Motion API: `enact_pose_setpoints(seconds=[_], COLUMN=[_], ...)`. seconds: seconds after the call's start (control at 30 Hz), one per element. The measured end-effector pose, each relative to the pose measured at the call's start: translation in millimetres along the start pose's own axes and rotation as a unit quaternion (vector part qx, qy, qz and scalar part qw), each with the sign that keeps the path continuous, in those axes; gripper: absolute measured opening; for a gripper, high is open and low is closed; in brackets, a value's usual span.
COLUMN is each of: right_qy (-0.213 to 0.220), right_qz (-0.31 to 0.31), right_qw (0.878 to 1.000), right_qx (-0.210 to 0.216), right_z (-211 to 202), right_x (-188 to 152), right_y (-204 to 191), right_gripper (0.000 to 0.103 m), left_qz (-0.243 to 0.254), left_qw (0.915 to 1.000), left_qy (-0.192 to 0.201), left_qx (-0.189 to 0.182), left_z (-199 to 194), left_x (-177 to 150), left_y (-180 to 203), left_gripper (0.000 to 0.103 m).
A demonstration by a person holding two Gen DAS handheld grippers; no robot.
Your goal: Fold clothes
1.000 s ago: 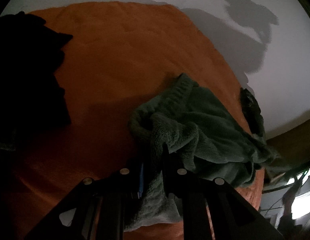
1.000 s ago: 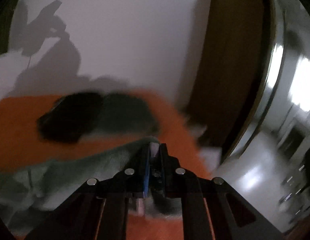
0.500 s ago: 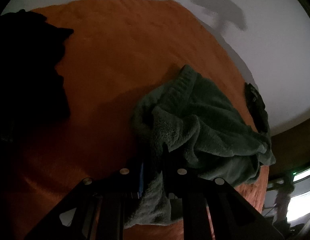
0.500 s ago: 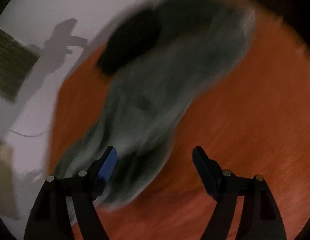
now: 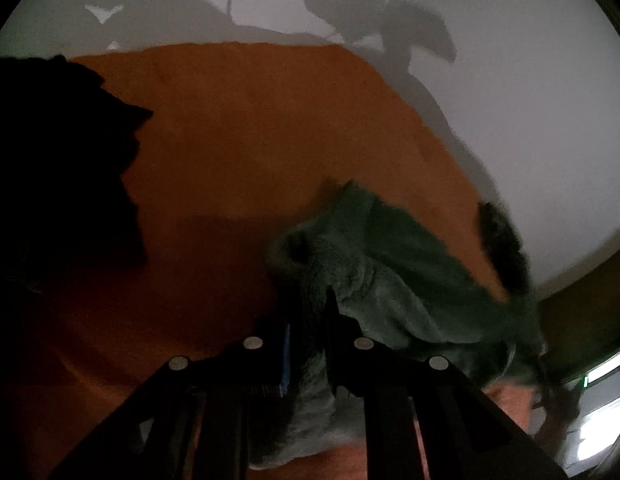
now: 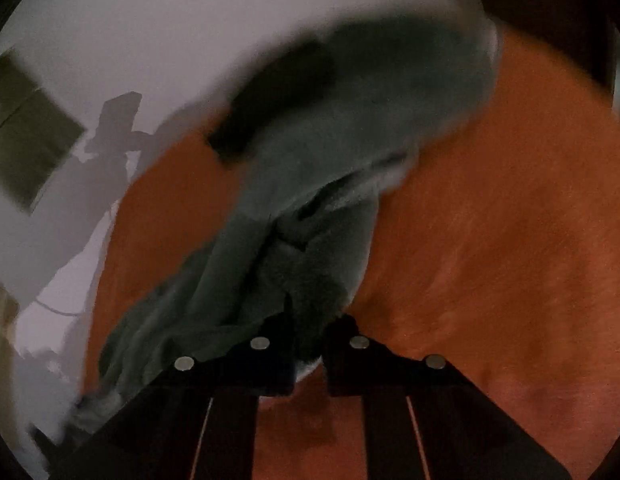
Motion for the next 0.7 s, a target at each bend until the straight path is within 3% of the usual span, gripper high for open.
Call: enact_pose_setpoints(seconds=[0.07, 0.1, 0.23, 0.3, 0.33, 0.4, 0.43, 0.47, 0.63, 0.67, 0.7], right_qy=[0.049, 0.052, -0.032, -0.084, -0.127, -0.219, -0.23, -0.22, -0.171, -0.161, -0.153], right_qz=[-0.02, -0.021, 0.017, 0.042, 0.066, 0.139, 0.154, 0.146, 0.103, 0.082, 0.055], right_qw=[0.998, 0.998, 0.997, 0.993, 0.987, 0.965, 0.96, 0.963, 0.974, 0.976, 0.978], right_qx=[-0.019, -0.029, -0.067, -0.078, -0.071, -0.044, -0.042, -0.053, -0.104, -0.119, -0.13], right_z=[-69, -92, -134, -144, -130, -106, -108, -117, -164, -174, -175], right_x=[-5, -16, -97, -140, -163, -224, -233, -228, -202, -189, -172], right_y=[-4, 2, 62, 91, 104, 132, 139, 140, 147, 147, 150], right_gripper=[0.008, 0.008, 0.009, 0.011, 0.011, 0.013, 0.013, 0.014, 0.056, 0.074, 0.079], left_qz=[0.011, 0.016, 0.036, 0.025, 0.014, -0.004, -0.008, -0.009, 0.008, 0.013, 0.016], left_qw=[0.9997, 0.9994, 0.9981, 0.9966, 0.9956, 0.9924, 0.9915, 0.9913, 0.9898, 0.9894, 0.9889], left_qy=[-0.004, -0.006, -0.039, -0.077, -0.093, -0.12, -0.127, -0.129, -0.142, -0.144, -0.147], left_qx=[-0.02, -0.029, -0.032, -0.014, 0.001, 0.025, 0.027, 0.024, 0.012, 0.011, 0.012], left_z=[-9, -13, -15, 0, 7, 19, 21, 20, 19, 20, 22], left_x=[-2, -4, -24, -41, -50, -66, -70, -70, -64, -62, -61], left_y=[13, 16, 9, -14, -29, -57, -66, -69, -69, -66, -65], left_gripper=[0.014, 0.014, 0.014, 0.014, 0.014, 0.014, 0.014, 0.015, 0.018, 0.018, 0.018])
Point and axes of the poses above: each gripper's, at about its wrist camera, not at the fingertips, and z roughly the way its jaws point, y to its right, x to its top, the point moved 5 cm from there along z, roughly the way its jaws point, and after that the axes turned 6 degrees about -z, right-handed, at the moved point
